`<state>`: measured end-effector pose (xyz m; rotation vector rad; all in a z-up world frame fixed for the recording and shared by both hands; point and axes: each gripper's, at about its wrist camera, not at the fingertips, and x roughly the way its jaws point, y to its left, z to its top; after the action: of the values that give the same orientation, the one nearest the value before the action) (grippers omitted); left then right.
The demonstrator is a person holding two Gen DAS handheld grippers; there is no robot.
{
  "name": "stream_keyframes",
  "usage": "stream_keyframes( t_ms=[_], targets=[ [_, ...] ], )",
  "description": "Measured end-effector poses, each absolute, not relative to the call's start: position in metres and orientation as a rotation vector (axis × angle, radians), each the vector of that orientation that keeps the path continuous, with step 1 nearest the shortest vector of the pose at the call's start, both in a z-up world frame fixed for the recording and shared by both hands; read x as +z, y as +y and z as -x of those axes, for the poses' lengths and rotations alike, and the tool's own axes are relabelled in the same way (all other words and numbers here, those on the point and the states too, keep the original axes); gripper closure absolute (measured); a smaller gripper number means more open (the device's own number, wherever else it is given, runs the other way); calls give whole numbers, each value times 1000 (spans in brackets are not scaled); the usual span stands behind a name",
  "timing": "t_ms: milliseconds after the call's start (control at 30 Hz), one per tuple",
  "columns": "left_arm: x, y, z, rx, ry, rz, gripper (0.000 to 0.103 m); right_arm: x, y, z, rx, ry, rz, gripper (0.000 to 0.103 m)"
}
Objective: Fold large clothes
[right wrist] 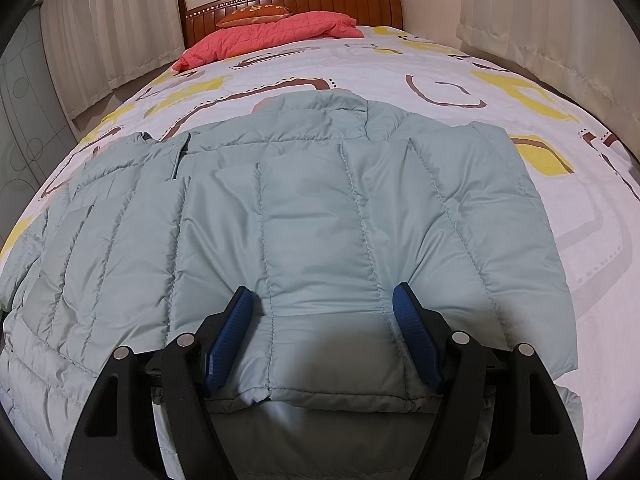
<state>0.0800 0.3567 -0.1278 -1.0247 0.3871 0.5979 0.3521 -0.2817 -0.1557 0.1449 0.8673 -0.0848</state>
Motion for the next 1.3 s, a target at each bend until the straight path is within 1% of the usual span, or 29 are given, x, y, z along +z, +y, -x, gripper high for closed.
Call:
stream_keyframes(
  t_ms=[33,67,100,133,167,200,267,367,500,600,733,933,1100,1233,1300],
  targets=[
    [-129,361,-85,611,376,1028,24,-156,-281,-352,-85,867,-146,31],
    [-129,362,-87,623,370,1025,29,-156,-281,-352,-84,866,-146,31],
    [-129,363,-90,632,365,1019,41,-156,-281,-352,-85,866,-146,31],
    [-129,364,-93,623,361,1012,50,-155,-281,-352,-85,866,-146,31],
    [-133,365,-96,593,348,1026,65,-155,-281,-352,-85,865,-145,31],
    [-136,366,-92,584,336,1041,76,-155,-281,-352,-85,866,-145,31],
    [-139,367,-94,592,341,1034,83,-155,-281,-352,-85,866,-146,31],
    [-129,359,-104,607,367,936,87,-156,-281,-352,-85,865,-145,31],
    [-100,327,-133,540,377,771,92,-156,-281,-351,-85,865,-145,31],
    [-77,283,-162,439,396,642,93,-155,-282,-352,-84,865,-146,31],
    [-55,205,-201,273,429,513,93,-154,-282,-351,-83,864,-149,31],
    [-39,91,-259,49,502,394,94,-155,-281,-351,-84,864,-149,31],
    [-55,0,-288,-71,572,244,95,-154,-282,-351,-82,863,-152,31],
    [-81,-41,-308,-103,652,185,95,-153,-281,-351,-82,862,-155,31],
    [-99,-44,-306,-111,692,165,95,-152,-281,-352,-81,862,-156,31]
  ],
)
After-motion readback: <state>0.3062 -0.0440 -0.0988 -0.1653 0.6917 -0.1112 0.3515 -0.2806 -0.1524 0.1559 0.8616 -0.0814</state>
